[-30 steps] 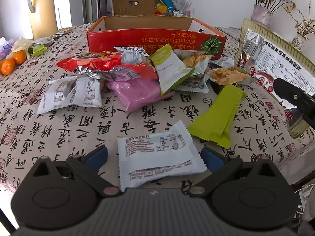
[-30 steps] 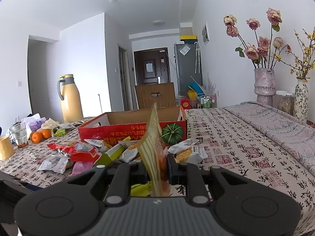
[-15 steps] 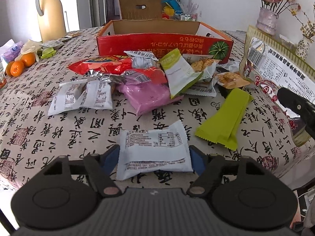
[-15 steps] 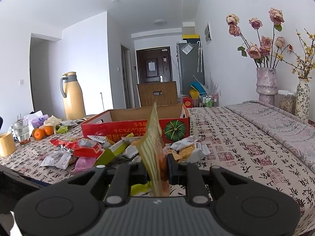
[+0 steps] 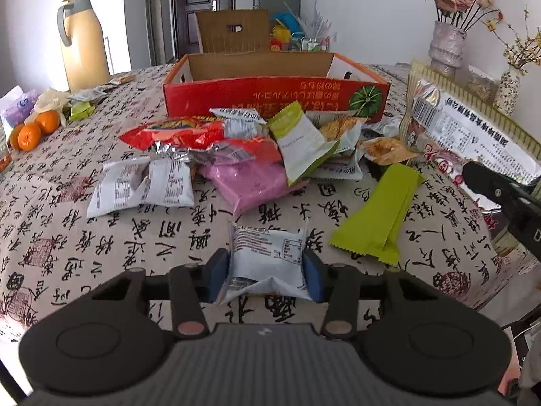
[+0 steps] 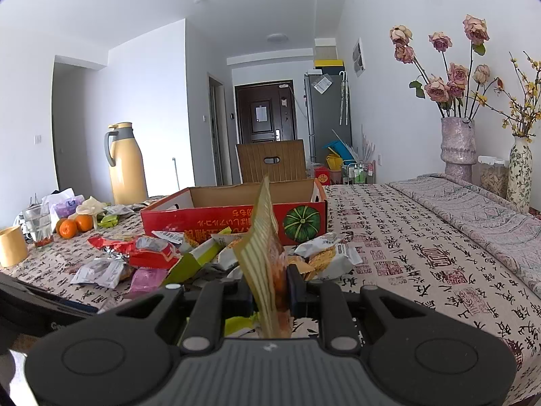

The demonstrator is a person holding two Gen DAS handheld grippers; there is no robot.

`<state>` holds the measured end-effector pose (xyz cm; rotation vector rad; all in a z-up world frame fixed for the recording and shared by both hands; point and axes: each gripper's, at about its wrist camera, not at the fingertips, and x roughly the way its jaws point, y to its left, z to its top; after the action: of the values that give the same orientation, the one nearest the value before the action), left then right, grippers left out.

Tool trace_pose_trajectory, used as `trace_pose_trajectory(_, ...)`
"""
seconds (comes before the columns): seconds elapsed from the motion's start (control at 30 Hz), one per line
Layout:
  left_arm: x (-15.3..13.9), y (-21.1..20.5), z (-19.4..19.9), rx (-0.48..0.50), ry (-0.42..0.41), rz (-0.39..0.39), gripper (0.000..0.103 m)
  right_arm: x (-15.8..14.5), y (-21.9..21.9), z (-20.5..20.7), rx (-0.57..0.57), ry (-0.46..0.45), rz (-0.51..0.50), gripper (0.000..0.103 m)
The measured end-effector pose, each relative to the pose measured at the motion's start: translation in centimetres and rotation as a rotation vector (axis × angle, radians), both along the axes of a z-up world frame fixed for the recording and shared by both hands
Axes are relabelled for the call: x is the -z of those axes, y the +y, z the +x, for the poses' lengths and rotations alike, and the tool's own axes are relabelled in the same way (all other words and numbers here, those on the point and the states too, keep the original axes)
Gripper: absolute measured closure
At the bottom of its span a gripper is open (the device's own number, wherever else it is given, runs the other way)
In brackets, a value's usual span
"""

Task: Organize snacks
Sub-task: 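Carry both packets over the cardboard box and open both grippers to drop them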

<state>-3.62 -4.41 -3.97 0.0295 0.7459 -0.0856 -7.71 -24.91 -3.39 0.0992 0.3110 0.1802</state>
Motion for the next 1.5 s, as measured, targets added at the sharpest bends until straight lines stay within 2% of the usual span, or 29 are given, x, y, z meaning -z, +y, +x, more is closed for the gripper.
trace_pose_trajectory(0.3, -1.0, 0.4, -0.5, 0.013, -0.055, -0.003, 0.056, -0.1, 0.4, -0.3, -0.003, -0.007, -0.008, 0.086)
trace_pose_trajectory(0.8, -5.4, 0.6, 0.0, 0.029, -0.211, -0.029, 0.055, -1.9, 0.9, 0.4, 0.005, -0.063, -0.022, 0.086)
trace_pose_trajectory(1.13, -8.2, 0.6, 3.3, 0.032, -0.283, -0.058, 0.055, -3.2, 1.3, 3.9, 0.017, -0.083, -0.029, 0.086)
trace_pose_trajectory(1.5, -10.3, 0.4, 9.1, 0.023, -0.342, -0.067, 0.055, -5.1, 2.1, 10.3, 0.027, -0.117, -0.043, 0.086)
